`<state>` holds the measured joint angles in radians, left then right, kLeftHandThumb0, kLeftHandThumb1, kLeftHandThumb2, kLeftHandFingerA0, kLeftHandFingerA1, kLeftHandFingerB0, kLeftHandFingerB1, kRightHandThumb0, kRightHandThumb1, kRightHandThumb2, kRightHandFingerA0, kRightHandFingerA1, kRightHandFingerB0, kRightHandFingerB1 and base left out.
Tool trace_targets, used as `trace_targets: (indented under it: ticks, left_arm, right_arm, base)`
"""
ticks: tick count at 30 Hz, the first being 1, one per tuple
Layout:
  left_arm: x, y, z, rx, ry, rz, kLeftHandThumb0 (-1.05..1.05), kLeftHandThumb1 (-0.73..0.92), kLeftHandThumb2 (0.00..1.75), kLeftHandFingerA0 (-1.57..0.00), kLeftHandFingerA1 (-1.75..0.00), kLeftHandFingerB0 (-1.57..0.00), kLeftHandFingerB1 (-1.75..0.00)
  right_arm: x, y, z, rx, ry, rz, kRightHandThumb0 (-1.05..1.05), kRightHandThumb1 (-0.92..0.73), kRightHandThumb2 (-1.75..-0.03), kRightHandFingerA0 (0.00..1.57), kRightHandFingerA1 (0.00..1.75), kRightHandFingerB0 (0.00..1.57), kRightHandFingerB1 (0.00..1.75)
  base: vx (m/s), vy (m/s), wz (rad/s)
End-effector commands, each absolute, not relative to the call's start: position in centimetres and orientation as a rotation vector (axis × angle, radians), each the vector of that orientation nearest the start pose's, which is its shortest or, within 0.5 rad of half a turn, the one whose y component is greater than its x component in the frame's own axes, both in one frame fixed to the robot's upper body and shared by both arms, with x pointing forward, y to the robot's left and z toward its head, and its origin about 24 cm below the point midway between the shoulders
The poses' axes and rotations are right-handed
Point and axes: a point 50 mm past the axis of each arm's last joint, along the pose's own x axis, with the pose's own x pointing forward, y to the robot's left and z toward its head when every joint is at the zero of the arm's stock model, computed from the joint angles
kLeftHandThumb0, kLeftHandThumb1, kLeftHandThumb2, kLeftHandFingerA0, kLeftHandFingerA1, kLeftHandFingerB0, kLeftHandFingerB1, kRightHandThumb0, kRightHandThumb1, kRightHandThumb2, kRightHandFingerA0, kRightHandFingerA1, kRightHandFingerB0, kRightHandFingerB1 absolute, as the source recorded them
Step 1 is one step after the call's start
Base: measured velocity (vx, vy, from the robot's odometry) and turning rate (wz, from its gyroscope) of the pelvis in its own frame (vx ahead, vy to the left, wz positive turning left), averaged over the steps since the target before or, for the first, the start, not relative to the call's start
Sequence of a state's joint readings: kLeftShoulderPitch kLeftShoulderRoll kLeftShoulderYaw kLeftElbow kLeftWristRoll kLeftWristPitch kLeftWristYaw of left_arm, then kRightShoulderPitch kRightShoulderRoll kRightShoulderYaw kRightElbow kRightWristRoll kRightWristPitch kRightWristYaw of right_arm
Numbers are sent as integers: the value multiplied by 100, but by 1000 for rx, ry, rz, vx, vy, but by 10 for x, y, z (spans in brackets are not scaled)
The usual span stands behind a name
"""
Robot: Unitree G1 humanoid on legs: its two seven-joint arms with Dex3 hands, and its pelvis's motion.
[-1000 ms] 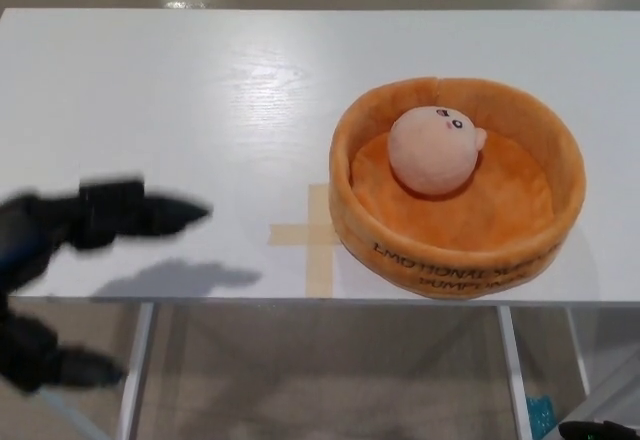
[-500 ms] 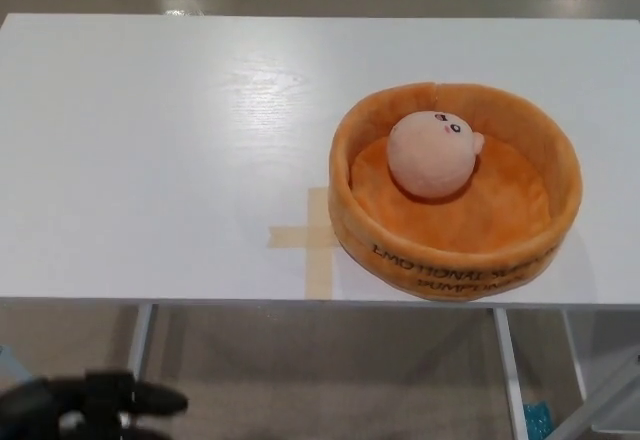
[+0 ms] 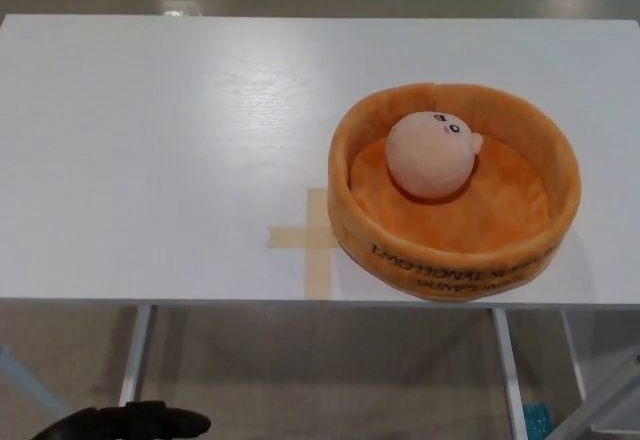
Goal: Use the left hand to pick up the pink round toy on the left and place it inside the orange plate on the desk.
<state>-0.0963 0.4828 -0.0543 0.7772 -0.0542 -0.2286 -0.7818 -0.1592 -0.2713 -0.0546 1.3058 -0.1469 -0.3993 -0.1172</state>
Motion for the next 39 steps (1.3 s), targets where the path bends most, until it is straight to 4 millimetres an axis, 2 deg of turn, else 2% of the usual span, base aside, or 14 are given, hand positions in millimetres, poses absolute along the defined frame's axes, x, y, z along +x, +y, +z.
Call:
trace_targets:
  ticks: [1,9,10,19,39]
  left_arm:
    - [218,243,-90,471,680,-351,-54,67,60,-26,-33,-31,-32]
    - [211,236,-104,493,711,-220,-53,67,60,-30,-36,-35,-34]
    - [209,236,-105,495,714,-213,-59,51,85,-21,-46,-32,-49]
    - [196,236,-113,535,742,-201,-59,52,87,-26,-48,-30,-48]
    - [196,235,-115,564,735,-191,-56,52,86,-26,-48,-30,-48]
  right_arm:
    - [163,-254,-124,-383,756,-150,-37,-59,-59,71,51,62,44]
    - [170,-255,-121,-381,741,-153,-37,-59,-58,74,56,64,44]
    - [170,-255,-121,-382,742,-153,-37,-59,-58,74,54,64,44]
    - [166,-254,-124,-386,758,-150,-37,-59,-58,73,53,64,44]
    - [164,-254,-124,-374,759,-151,-37,-59,-59,73,53,63,44]
  base:
    - [0,0,0]
    - [0,0,0]
    - [0,0,0]
    - [0,0,0]
    - [0,0,0]
